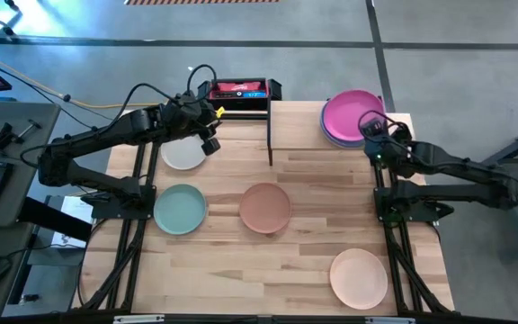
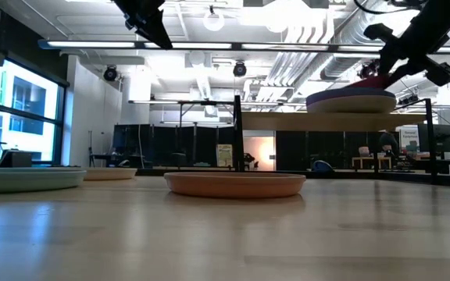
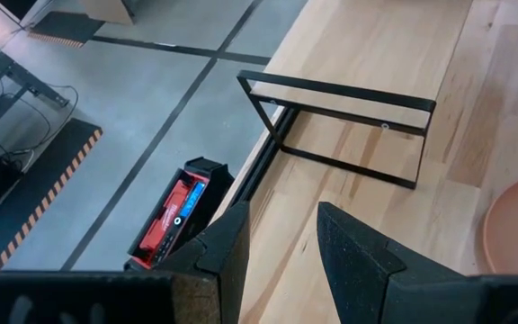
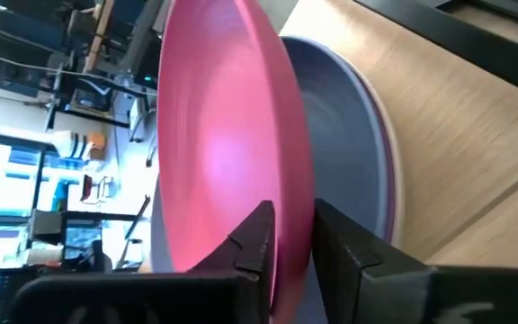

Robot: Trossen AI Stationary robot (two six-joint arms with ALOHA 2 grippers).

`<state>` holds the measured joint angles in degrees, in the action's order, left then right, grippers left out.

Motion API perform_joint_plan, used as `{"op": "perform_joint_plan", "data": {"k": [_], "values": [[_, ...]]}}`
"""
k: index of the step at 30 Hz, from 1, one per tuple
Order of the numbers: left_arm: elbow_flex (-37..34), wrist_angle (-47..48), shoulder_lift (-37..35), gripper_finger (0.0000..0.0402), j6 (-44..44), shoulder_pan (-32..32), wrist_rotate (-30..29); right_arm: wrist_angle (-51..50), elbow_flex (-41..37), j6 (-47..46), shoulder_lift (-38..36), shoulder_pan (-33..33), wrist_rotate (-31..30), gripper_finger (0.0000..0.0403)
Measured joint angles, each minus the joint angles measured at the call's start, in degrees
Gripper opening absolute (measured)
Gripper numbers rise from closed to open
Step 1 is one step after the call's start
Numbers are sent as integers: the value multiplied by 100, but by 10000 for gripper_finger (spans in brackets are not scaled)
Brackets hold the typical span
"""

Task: Place and stack plates onto a shelf
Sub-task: Stack the pink plate on top of the blue plate on the shelf

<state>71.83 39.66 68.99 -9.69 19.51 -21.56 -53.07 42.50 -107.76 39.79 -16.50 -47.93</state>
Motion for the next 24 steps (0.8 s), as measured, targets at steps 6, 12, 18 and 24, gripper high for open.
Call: {"op": "perform_joint_plan", "data": {"k": [6,12,18,24], "values": [[0,2,0,119,0,-2,0,128,0,415,62,-157,293,69],[0,-2,0,119,2,-2,0,150,0,772,23,-266,695,96],[0,-5,0,120,21,-2,0,135,108,1039,19,-266,1086,121],[0,-11,0,119,59,-2,0,47,306,1120,20,-266,1489,124]]}}
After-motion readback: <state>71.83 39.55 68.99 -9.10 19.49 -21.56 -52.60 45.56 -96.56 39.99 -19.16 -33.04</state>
